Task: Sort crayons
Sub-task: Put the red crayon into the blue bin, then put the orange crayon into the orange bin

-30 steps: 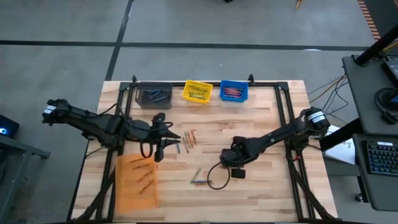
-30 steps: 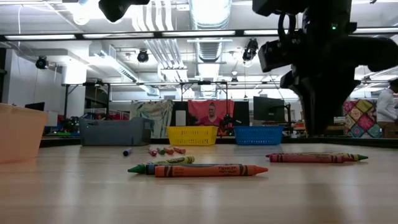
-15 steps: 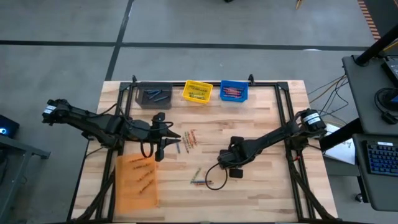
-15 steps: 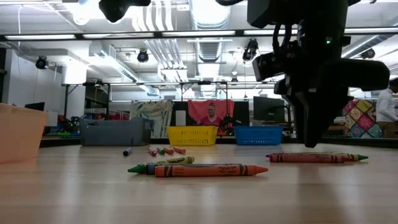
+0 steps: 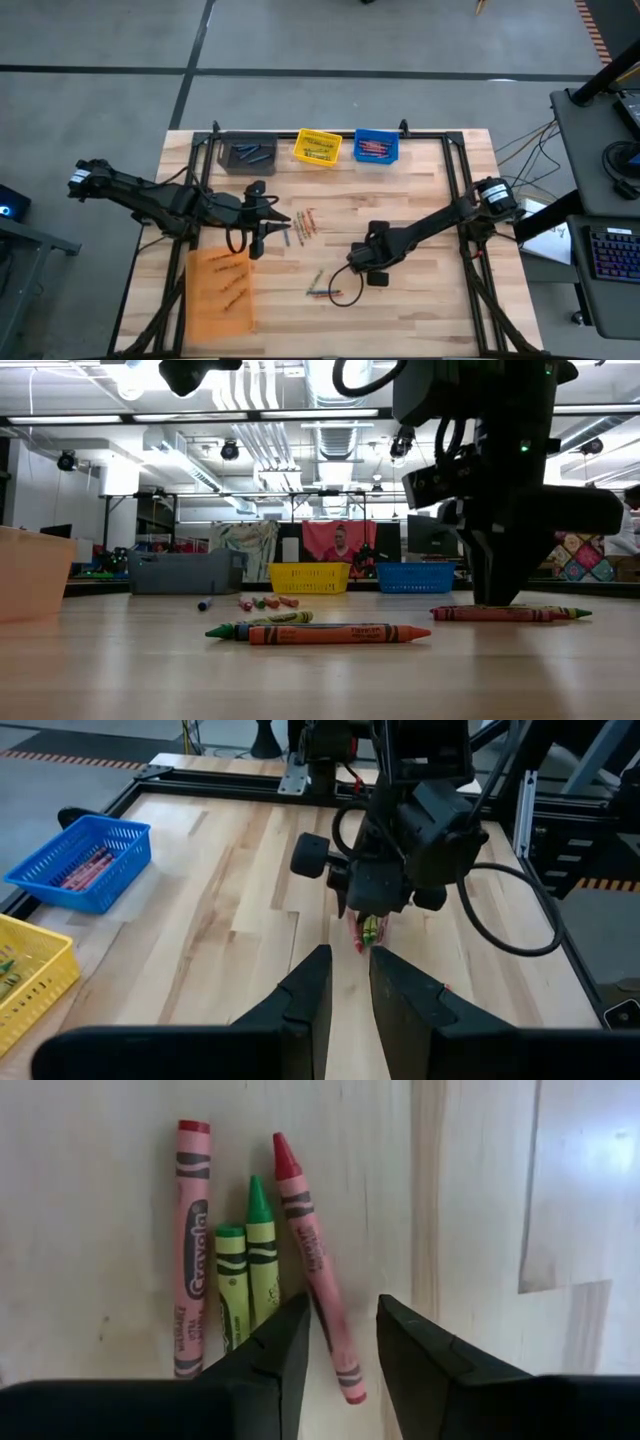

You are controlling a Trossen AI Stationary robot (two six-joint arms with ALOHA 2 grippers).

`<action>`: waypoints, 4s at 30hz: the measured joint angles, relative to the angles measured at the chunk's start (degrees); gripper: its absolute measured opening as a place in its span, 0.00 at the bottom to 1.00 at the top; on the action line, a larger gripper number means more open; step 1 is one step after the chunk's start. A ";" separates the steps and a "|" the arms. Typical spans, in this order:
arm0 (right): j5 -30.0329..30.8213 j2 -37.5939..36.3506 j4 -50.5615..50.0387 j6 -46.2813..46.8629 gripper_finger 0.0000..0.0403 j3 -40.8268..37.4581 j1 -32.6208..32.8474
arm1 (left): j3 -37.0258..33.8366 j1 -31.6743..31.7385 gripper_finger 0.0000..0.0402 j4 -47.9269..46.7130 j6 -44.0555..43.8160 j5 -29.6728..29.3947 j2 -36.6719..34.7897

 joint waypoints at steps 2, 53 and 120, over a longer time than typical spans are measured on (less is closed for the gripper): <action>0.03 0.48 0.23 -0.47 0.27 0.05 0.00 | 0.00 0.00 0.13 0.01 0.00 0.00 0.00; -0.08 -4.23 -13.19 -31.83 0.02 20.33 -28.41 | 0.00 0.17 0.13 -4.52 9.12 -2.94 -0.22; -12.34 -3.88 13.53 -55.88 0.25 4.59 -66.03 | 0.00 11.15 0.13 -4.28 11.08 -7.82 1.72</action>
